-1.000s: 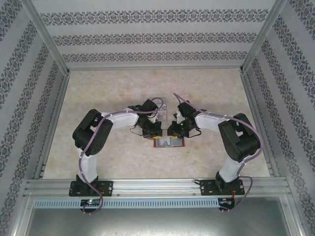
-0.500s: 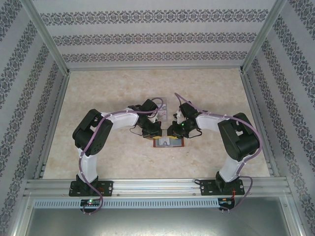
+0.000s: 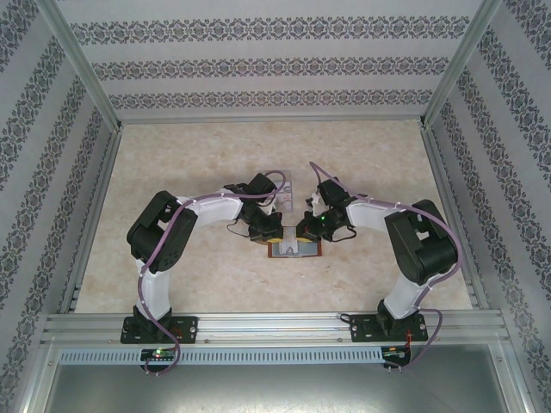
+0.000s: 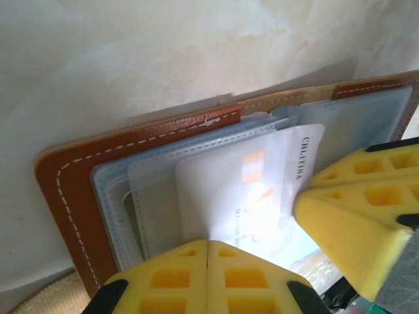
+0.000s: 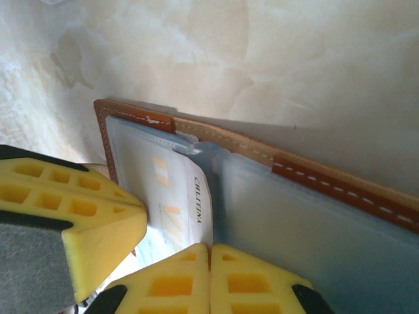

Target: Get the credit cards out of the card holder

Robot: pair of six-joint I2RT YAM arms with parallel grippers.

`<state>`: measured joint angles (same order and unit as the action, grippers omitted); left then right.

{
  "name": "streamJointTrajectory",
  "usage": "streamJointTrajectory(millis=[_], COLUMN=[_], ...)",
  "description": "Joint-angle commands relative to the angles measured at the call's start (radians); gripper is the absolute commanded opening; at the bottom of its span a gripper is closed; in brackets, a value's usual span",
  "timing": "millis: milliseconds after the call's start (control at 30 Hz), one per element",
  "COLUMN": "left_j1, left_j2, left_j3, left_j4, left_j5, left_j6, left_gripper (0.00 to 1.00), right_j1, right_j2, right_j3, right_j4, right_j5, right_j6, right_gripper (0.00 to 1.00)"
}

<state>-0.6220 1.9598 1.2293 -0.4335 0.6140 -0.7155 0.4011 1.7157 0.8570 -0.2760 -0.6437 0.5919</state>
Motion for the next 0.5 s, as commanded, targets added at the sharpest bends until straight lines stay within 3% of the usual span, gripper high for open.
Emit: streamJointTrajectory(millis=[0, 467], left_j1=[-0.009, -0.009], left_j2=[-0.006, -0.006], left_j3=[0.006, -0.003], left_j4=[-0.056, -0.048], left_j5=[-0.042, -0.040], left_j6=[0.006, 0.008], left_gripper=[0.01, 0.01], right_j1=[-0.021, -0.027], right_j2=[-0.044, -0.119], right_j3=[-0.010, 0.020], right_j4=[-0.066, -0.215], right_j5=[0.063, 0.181], right_j6=[-0.039, -0.087], right_gripper=[0.07, 0.07])
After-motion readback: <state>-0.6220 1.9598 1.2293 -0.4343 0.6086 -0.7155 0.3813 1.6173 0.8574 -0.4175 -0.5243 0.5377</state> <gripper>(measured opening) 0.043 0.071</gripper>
